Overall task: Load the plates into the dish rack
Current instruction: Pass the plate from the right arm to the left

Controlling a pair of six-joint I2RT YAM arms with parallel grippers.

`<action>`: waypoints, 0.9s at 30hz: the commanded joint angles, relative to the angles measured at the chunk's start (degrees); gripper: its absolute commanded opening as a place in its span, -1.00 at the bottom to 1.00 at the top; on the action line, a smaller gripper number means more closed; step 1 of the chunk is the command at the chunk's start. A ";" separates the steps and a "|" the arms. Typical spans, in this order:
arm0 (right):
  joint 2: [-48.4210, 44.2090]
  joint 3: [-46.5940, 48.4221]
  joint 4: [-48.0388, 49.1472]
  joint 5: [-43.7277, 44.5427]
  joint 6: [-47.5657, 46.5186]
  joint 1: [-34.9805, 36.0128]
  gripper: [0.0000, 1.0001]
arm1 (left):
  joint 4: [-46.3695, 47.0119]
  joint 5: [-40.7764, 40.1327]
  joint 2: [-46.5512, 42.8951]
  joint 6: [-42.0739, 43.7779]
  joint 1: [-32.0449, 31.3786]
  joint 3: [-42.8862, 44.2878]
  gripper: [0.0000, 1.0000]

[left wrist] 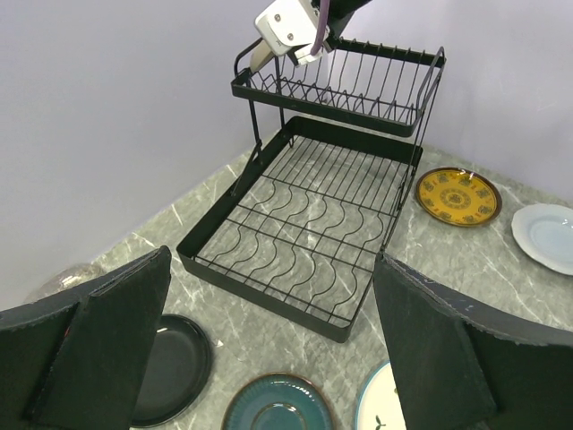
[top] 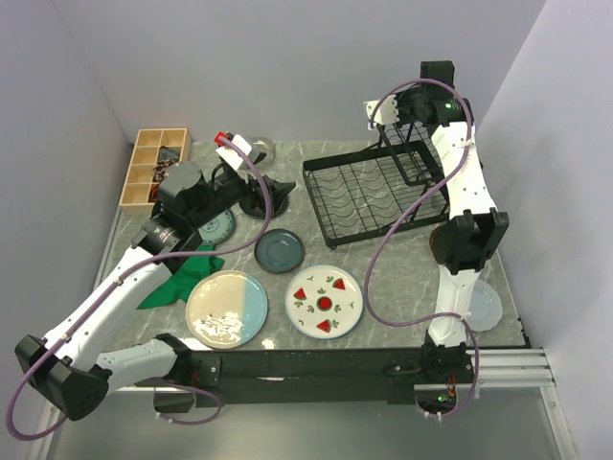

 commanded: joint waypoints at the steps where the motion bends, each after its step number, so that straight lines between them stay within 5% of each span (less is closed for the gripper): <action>1: 1.37 1.01 6.97 -0.09 0.27 -0.14 -0.96 | 2.58 1.52 -0.23 -2.49 0.39 1.08 0.99; 27: 3.22 0.40 11.98 1.58 -1.21 -0.22 -0.79 | 3.02 2.84 -0.05 -3.83 1.27 1.17 0.99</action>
